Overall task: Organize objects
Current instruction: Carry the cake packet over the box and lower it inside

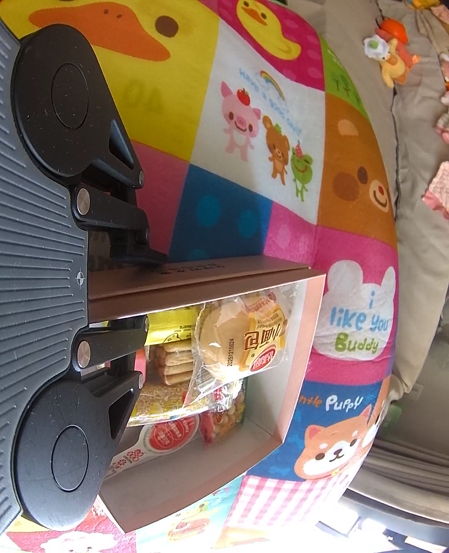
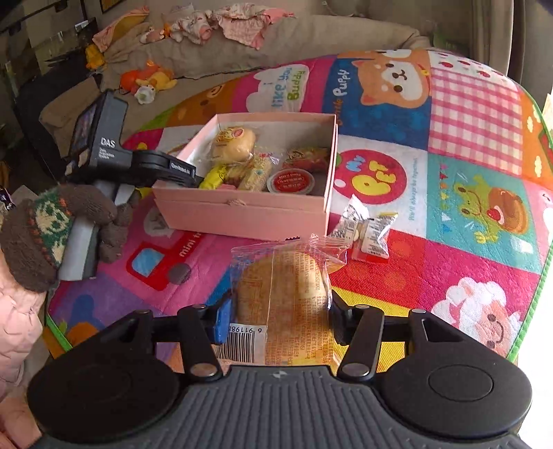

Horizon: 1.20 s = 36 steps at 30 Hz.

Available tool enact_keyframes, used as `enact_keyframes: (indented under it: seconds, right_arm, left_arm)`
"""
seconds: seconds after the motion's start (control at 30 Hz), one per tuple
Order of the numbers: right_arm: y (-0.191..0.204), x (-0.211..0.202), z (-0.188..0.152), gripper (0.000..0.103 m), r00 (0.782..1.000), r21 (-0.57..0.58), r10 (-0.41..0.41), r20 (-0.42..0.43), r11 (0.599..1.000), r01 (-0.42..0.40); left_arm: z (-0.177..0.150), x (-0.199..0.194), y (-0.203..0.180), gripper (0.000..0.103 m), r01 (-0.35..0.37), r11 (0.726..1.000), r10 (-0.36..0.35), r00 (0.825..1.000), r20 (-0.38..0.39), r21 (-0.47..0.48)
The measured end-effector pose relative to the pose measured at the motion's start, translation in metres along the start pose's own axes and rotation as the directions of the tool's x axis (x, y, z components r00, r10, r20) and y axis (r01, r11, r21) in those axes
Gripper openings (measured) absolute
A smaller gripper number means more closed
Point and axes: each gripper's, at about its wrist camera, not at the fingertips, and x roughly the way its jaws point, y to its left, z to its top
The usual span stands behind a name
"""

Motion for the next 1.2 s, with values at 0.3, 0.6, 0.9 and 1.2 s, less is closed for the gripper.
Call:
enact_keyframes:
  seconds: [0.3, 0.6, 0.9, 1.2]
  right_arm:
    - [0.023, -0.012, 0.098, 0.054, 0.982, -0.074, -0.005, 0.189, 0.997, 0.020]
    - [0.016, 0.083, 0.150, 0.054, 0.983, -0.012, -0.099, 0.153, 0.995, 0.102]
    - [0.000, 0.166, 0.129, 0.054, 0.986, 0.024, -0.168, 0.014, 0.986, 0.168]
    - [0.004, 0.153, 0.116, 0.067, 0.995, -0.013, -0.103, 0.009, 0.995, 0.103]
  left_arm:
    - [-0.001, 0.000, 0.003, 0.021, 0.015, 1.000, -0.015, 1.000, 0.005, -0.008]
    - [-0.001, -0.001, 0.005, 0.021, 0.029, 0.999, -0.029, 1.000, 0.008, -0.018]
    - [-0.001, 0.000, 0.006, 0.021, 0.028, 0.999, -0.028, 1.000, 0.008, -0.022]
    - [-0.001, -0.001, 0.005, 0.021, 0.026, 0.999, -0.026, 1.000, 0.007, -0.022]
